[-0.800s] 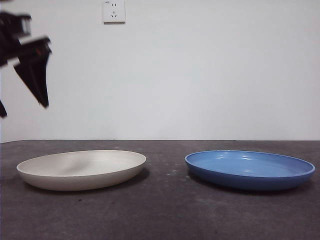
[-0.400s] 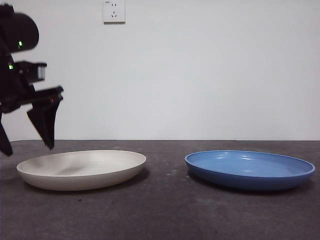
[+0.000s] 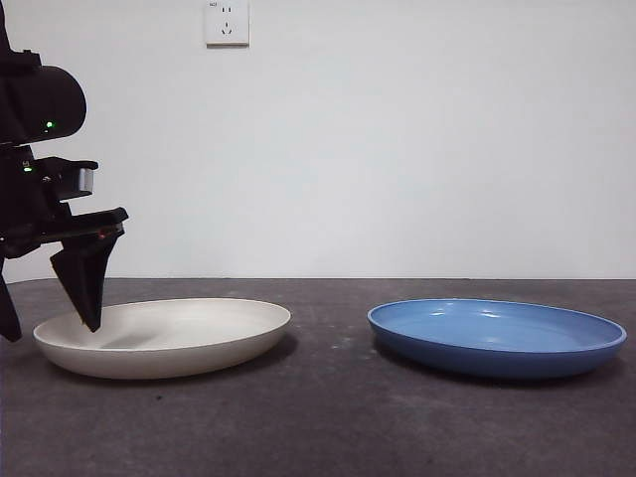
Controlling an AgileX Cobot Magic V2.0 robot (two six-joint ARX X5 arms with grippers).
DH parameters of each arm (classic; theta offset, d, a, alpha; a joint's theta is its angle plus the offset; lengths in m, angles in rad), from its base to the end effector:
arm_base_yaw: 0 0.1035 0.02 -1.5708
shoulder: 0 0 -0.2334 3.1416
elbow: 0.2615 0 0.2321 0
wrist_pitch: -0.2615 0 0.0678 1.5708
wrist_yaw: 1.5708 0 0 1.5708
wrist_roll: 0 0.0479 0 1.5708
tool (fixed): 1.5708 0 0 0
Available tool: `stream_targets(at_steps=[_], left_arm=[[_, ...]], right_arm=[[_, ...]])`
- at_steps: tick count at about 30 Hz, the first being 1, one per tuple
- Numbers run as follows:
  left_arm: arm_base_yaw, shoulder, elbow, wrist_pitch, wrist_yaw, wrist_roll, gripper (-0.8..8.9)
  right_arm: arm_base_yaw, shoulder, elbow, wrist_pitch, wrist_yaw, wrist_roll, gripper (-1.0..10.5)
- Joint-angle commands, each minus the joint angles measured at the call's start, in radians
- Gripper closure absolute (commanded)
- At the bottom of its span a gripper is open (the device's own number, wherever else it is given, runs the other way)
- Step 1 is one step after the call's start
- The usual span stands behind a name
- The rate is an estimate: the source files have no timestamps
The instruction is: Pick up the white plate, put it on the blue plate, put it on desk
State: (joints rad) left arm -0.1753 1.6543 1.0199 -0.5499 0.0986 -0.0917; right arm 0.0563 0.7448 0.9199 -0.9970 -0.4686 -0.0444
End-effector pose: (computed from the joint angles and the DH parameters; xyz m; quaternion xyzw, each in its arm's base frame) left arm 0.2937 -0.0568 0.1446 -0.0163 0.5623 -0.0876 0.8221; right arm 0.1326 0.0291 0.2789 0.0621 0.3856 0.2465 0.8869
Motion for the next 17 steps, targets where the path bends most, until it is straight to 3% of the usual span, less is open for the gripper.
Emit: stream_targets(at_steps=[1,7,11,15,17], left_arm=[[-0.003,0.018,0.020,0.000,-0.006,-0.004,5.32],[-0.003,0.018,0.020,-0.019,-0.006,-0.007,6.97],[-0.003,0.018,0.020,-0.027,-0.006,-0.029,7.05],[-0.003,0.018,0.020,-0.020,-0.006,-0.047,8.05],[-0.003,0.018,0.020,-0.013,-0.006,-0.060,8.04]], right_arm=[[0.002,0.006,0.018,0.010,-0.003,0.010,5.5],[0.002,0.006,0.018,0.010,-0.003,0.010,5.5],[0.002,0.005,0.018,0.010,-0.003,0.010,5.5],[0.002,0.005,0.018,0.010,-0.003,0.010,5.5],[0.002,0.005,0.018,0.010,-0.003,0.010,5.5]])
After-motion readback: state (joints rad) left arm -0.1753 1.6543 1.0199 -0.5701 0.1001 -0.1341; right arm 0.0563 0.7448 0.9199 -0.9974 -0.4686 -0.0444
